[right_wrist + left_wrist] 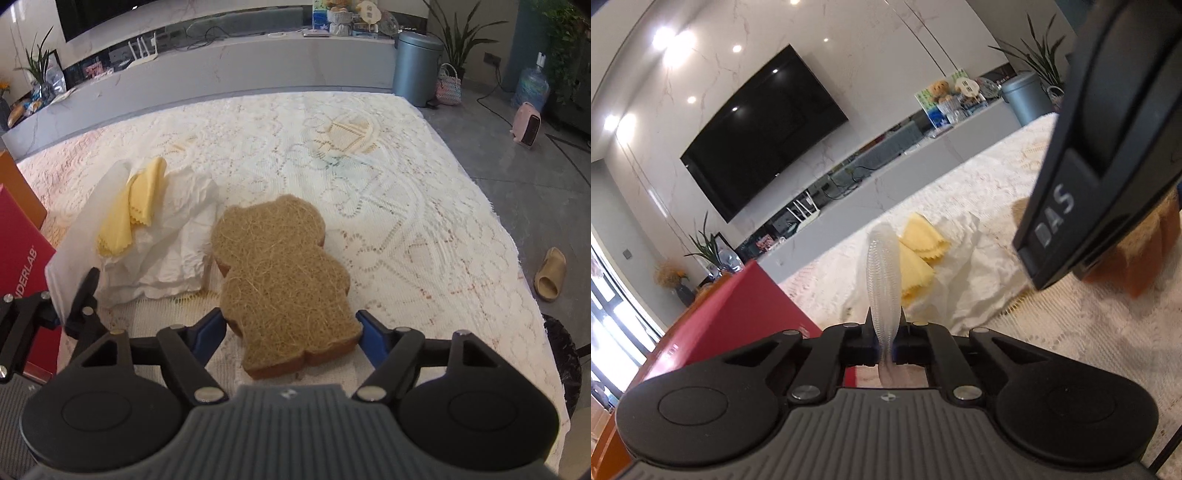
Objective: Organize soft objects
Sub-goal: 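Lift the plastic bag and bread plush and carry both toward the orange box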
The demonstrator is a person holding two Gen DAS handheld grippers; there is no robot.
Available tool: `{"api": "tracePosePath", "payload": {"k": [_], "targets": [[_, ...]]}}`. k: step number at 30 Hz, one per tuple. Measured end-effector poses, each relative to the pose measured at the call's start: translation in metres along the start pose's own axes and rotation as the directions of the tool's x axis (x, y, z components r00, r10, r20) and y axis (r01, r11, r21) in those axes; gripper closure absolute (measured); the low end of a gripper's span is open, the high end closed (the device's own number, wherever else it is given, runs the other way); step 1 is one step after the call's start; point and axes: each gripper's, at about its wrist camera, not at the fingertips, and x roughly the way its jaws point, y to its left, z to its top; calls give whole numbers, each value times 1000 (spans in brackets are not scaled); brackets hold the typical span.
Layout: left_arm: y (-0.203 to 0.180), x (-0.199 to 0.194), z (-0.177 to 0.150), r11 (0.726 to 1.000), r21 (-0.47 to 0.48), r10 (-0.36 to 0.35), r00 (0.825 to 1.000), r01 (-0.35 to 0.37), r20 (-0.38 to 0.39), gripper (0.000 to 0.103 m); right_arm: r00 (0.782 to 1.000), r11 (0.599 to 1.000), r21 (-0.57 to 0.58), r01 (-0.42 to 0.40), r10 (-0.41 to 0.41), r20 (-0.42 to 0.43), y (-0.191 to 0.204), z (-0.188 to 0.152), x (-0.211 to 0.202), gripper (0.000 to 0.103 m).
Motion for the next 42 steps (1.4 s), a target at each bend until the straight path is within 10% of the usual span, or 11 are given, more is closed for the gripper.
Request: {"api": "tracePosePath", "payload": {"k": [26, 42], "targets": [[110, -78, 32, 982, -124, -118, 976, 141, 183, 101, 970, 979, 146, -142, 108, 216, -1, 3, -73, 40], [212, -60, 4, 897, -362, -251, 966, 254, 57, 101, 999, 998, -60, -33, 34, 8, 31, -11, -48, 15]]}}
